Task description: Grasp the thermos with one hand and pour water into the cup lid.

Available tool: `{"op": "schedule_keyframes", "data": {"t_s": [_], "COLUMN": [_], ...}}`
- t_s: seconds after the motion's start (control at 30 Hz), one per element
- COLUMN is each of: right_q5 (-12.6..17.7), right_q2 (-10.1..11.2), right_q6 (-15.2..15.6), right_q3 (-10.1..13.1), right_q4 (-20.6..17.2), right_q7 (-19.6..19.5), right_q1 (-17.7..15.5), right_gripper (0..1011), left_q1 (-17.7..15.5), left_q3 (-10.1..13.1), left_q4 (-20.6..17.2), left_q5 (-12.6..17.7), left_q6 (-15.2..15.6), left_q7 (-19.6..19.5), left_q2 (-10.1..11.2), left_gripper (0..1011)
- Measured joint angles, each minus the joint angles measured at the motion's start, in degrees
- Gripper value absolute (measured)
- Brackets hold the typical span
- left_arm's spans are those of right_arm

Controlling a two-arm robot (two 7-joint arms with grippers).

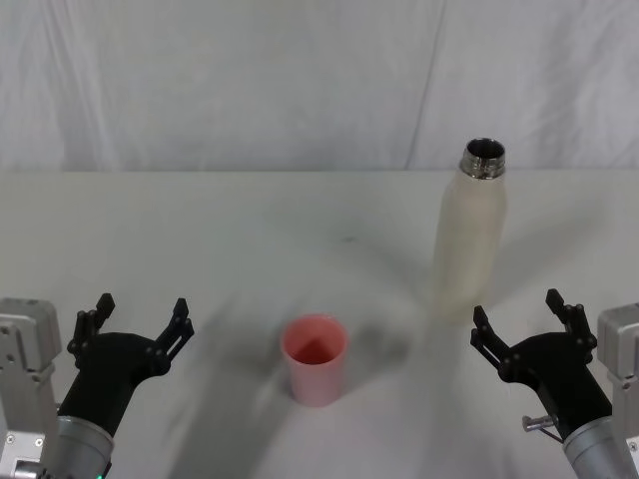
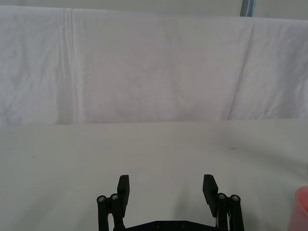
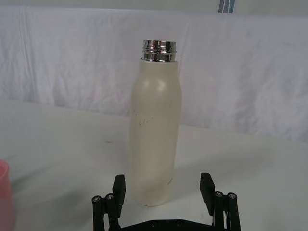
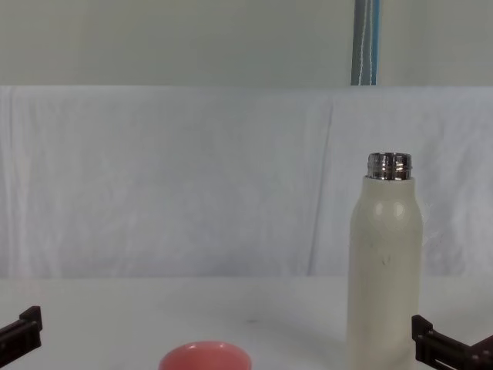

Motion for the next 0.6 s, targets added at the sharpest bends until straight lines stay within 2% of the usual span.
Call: {"op": "schedule_keyframes", "data": {"t_s": [0.6], "right_q5": [0.01], "right_q2": [0.0], "right_q6": [0.0], "right_q3": [0.0], "right_q4": [0.0], "right_q7": [0.0], "right_q1": [0.0], "right_gripper": [1001], "left_q1": [0.0], "left_q3": [0.0], "left_q4": [0.0], "left_q5": [0.0], "left_q6": [0.0], "left_q7": [0.0], "left_q2": [0.0], "left_gripper": [1001]}}
